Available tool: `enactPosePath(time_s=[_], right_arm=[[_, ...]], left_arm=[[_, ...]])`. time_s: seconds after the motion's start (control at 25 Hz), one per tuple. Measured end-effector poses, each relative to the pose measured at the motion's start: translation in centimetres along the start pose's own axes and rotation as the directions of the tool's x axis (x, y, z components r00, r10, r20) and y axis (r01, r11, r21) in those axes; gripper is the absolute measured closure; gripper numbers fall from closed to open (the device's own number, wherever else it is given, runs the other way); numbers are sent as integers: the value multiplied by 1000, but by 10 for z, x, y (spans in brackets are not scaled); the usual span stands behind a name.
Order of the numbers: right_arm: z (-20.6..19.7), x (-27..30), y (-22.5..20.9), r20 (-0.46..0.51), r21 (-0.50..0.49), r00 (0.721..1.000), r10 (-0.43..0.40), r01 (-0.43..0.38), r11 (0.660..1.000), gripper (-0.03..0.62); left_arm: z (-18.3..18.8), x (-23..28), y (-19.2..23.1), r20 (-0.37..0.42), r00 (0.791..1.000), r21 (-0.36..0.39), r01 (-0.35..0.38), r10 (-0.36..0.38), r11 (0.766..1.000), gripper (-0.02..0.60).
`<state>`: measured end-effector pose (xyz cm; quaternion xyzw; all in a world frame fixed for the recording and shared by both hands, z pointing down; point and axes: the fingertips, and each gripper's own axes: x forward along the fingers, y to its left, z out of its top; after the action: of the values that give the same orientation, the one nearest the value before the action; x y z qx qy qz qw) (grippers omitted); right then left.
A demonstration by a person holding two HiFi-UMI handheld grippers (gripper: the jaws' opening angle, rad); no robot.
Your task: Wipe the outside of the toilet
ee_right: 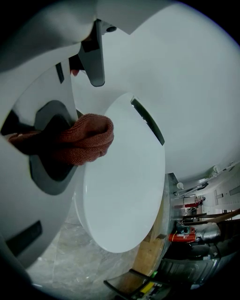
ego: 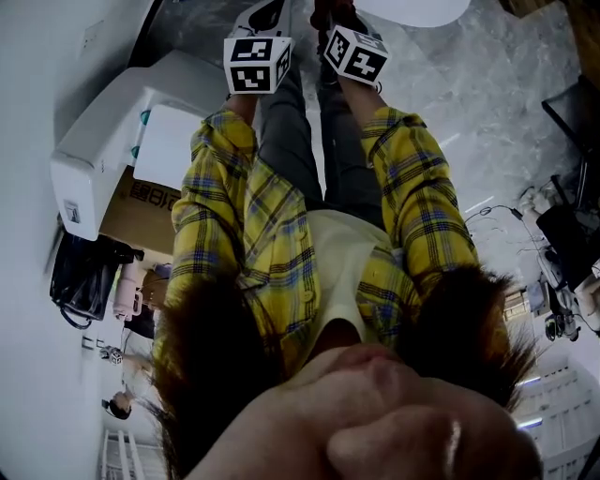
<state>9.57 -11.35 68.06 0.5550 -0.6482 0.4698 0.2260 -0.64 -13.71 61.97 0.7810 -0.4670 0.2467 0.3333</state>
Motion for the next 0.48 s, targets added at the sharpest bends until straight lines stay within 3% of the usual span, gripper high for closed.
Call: enactPosePath(time_s=[0.48], right_arm=[[-5, -29, -79, 20, 28, 998, -62, 61, 998, 511]], left_arm=[[-14, 18, -53, -39, 999, 57, 35, -33, 998, 574]])
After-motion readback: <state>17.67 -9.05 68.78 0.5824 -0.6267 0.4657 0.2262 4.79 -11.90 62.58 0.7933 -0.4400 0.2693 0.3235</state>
